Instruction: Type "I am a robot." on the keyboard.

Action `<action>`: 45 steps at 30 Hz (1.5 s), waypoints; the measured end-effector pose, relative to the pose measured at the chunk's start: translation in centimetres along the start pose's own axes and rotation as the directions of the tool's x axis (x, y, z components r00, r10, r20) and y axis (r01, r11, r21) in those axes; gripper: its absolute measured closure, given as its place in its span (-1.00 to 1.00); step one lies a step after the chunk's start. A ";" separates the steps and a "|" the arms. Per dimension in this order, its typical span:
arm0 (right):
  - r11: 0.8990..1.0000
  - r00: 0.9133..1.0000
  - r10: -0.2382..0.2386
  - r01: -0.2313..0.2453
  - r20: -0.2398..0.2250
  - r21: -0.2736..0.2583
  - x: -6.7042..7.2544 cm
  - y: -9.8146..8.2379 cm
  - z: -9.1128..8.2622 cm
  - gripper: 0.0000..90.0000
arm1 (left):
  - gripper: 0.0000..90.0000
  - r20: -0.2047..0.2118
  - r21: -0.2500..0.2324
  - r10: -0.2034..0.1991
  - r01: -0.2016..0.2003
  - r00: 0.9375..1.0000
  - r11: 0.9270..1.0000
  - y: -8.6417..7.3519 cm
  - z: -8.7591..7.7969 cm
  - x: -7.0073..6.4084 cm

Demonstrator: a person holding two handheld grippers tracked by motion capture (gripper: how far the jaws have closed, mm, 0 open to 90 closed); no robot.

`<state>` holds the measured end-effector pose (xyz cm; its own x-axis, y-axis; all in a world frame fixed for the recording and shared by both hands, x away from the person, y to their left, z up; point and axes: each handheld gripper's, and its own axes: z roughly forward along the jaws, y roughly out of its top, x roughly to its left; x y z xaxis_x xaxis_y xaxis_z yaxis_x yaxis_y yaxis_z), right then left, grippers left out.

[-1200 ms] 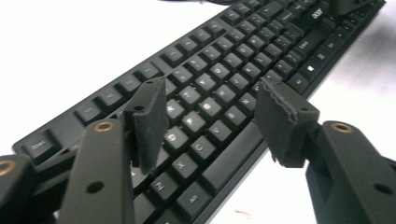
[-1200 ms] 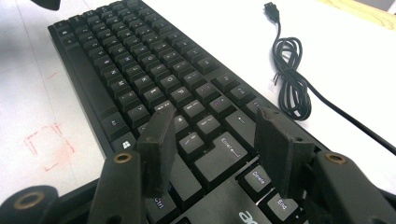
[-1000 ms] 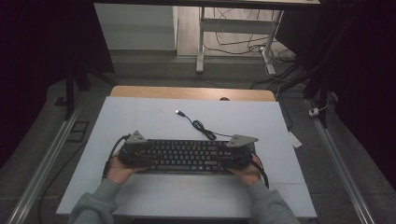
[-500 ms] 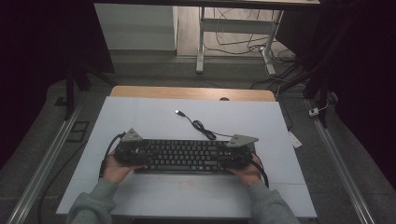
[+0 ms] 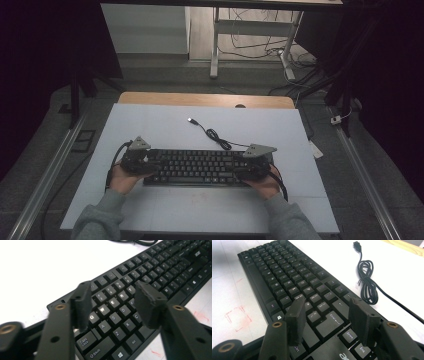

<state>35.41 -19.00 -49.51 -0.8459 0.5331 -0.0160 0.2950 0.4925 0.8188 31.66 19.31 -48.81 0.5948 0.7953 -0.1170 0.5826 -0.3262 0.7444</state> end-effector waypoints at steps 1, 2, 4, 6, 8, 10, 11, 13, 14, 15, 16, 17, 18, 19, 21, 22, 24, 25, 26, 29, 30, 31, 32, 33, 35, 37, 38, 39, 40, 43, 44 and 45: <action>1.000 1.000 0.001 -0.001 0.000 0.002 0.0 0.0 0.0 0.07 | 0.21 0.004 0.007 0.004 -0.004 1.000 1.000 0.0 0.1 0.0; 1.000 1.000 0.001 -0.001 0.001 0.003 0.0 0.0 0.0 0.07 | 0.27 0.005 0.013 0.007 -0.007 1.000 1.000 -0.1 0.2 0.1; 1.000 1.000 0.002 -0.002 0.000 0.005 0.0 0.0 0.1 0.07 | 0.38 0.000 0.028 0.013 -0.013 1.000 1.000 -0.2 0.5 0.1; 1.000 1.000 0.002 -0.002 0.000 0.005 0.0 0.0 0.0 0.07 | 0.50 -0.007 0.043 0.024 -0.024 1.000 0.999 -0.3 0.6 0.2; 1.000 1.000 0.001 -0.001 0.001 0.005 0.0 0.0 0.0 0.07 | 0.62 -0.016 0.065 0.030 -0.029 0.999 0.997 -0.5 0.9 0.3; 1.000 1.000 0.000 0.000 0.001 0.005 0.0 0.0 0.0 0.07 | 0.74 -0.016 0.085 0.033 -0.032 0.999 0.996 -0.7 1.0 0.5; 1.000 1.000 0.001 -0.001 0.001 0.005 0.0 0.0 0.0 0.07 | 0.81 -0.013 0.092 0.034 -0.033 0.999 0.995 -0.8 1.1 0.6; 1.000 1.000 0.003 -0.003 0.000 0.002 0.0 -0.1 0.1 0.07 | 0.93 -0.006 0.104 0.036 -0.035 0.999 0.994 -0.9 1.3 0.6; 1.000 1.000 0.004 -0.004 0.000 0.003 0.0 -0.1 0.1 0.07 | 0.97 -0.004 0.109 0.040 -0.040 0.999 0.993 -1.0 1.4 0.6; 1.000 1.000 0.004 -0.004 0.002 0.005 0.0 -0.1 0.1 0.06 | 0.97 -0.002 0.116 0.044 -0.043 0.999 0.992 -1.0 1.5 0.6; 1.000 1.000 0.003 -0.003 0.003 0.007 0.0 -0.1 0.1 0.06 | 0.97 -0.005 0.121 0.045 -0.044 0.999 0.992 -1.0 1.6 0.6; 1.000 1.000 0.003 -0.003 0.003 0.007 0.0 -0.1 0.1 0.06 | 0.97 -0.002 0.126 0.048 -0.048 0.999 0.991 -1.0 1.6 0.6; 1.000 1.000 0.003 -0.003 0.003 0.007 0.0 -0.1 0.1 0.06 | 0.97 0.000 0.131 0.051 -0.050 0.999 0.990 -1.1 1.7 0.5; 1.000 1.000 0.002 -0.002 0.003 0.008 0.0 -0.1 0.1 0.06 | 0.97 -0.002 0.133 0.054 -0.054 0.999 0.990 -1.1 1.8 0.5; 1.000 1.000 0.000 0.000 0.003 0.012 0.0 -0.1 0.1 0.06 | 0.97 -0.002 0.139 0.055 -0.054 0.998 0.989 -1.1 1.9 0.5; 1.000 1.000 0.000 0.000 0.000 0.011 0.0 -0.1 0.2 0.06 | 0.97 -0.004 0.141 0.057 -0.055 0.998 0.988 -1.1 1.9 0.4; 1.000 1.000 0.000 0.000 0.001 0.013 0.0 -0.1 0.2 0.06 | 0.97 -0.005 0.144 0.059 -0.058 0.998 0.988 -1.2 2.0 0.4; 1.000 1.000 -0.002 0.002 0.002 0.016 0.0 -0.1 0.2 0.06 | 0.97 -0.005 0.144 0.056 -0.055 0.998 0.988 -1.2 2.0 0.4; 1.000 1.000 -0.005 0.004 0.005 0.016 0.0 -0.1 0.2 0.06 | 0.97 -0.006 0.145 0.056 -0.055 0.998 0.988 -1.2 2.0 0.4; 1.000 1.000 -0.012 0.012 0.006 0.021 0.0 -0.1 0.2 0.06 | 0.97 -0.005 0.154 0.056 -0.055 0.998 0.987 -1.3 2.0 0.4; 1.000 1.000 -0.012 0.012 0.006 0.022 0.0 -0.1 0.2 0.06 | 0.97 -0.005 0.156 0.055 -0.054 0.998 0.986 -1.3 2.0 0.5; 1.000 1.000 -0.012 0.011 0.006 0.022 0.0 -0.1 0.2 0.06 | 0.97 -0.007 0.159 0.053 -0.051 0.999 0.986 -1.4 2.1 0.4; 1.000 1.000 -0.010 0.010 0.006 0.023 0.0 -0.1 0.3 0.06 | 0.97 -0.007 0.161 0.054 -0.052 0.999 0.986 -1.4 2.1 0.4; 1.000 1.000 -0.010 0.010 0.006 0.023 0.0 -0.1 0.3 0.06 | 0.97 -0.008 0.163 0.056 -0.054 0.998 0.985 -1.4 2.2 0.4; 1.000 1.000 -0.013 0.012 0.006 0.023 0.0 -0.1 0.3 0.06 | 0.97 -0.010 0.169 0.060 -0.057 0.998 0.984 -1.4 2.3 0.4; 1.000 1.000 -0.014 0.014 0.007 0.023 0.1 -0.1 0.2 0.06 | 0.97 -0.015 0.177 0.069 -0.065 0.998 0.982 -1.4 2.4 0.3; 1.000 1.000 -0.014 0.014 0.007 0.023 0.1 -0.1 0.2 0.06 | 0.97 -0.015 0.177 0.071 -0.067 0.997 0.982 -1.4 2.4 0.3; 1.000 1.000 -0.014 0.014 0.007 0.023 0.1 -0.1 0.2 0.06 | 0.97 -0.015 0.177 0.070 -0.067 0.997 0.982 -1.4 2.4 0.3; 1.000 1.000 -0.013 0.013 0.007 0.023 0.0 -0.1 0.2 0.06 | 0.97 -0.017 0.175 0.070 -0.065 0.997 0.982 -1.4 2.5 0.3; 1.000 1.000 -0.011 0.011 0.009 0.027 0.0 -0.1 0.3 0.06 | 0.97 -0.024 0.182 0.073 -0.067 0.997 0.981 -1.5 2.6 0.3; 1.000 1.000 -0.011 0.011 0.008 0.027 0.0 -0.1 0.3 0.06 | 0.97 -0.035 0.192 0.083 -0.075 0.996 0.979 -1.6 2.7 0.3; 1.000 1.000 -0.013 0.013 0.008 0.028 0.1 -0.1 0.3 0.06 | 0.97 -0.035 0.186 0.083 -0.075 0.996 0.980 -1.6 2.7 0.3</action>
<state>35.48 -18.80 -49.77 -0.8464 0.5316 -0.0313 0.2961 0.5185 0.8022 32.42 18.72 -51.81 0.6209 0.7832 -0.0319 0.6294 -0.4739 0.6159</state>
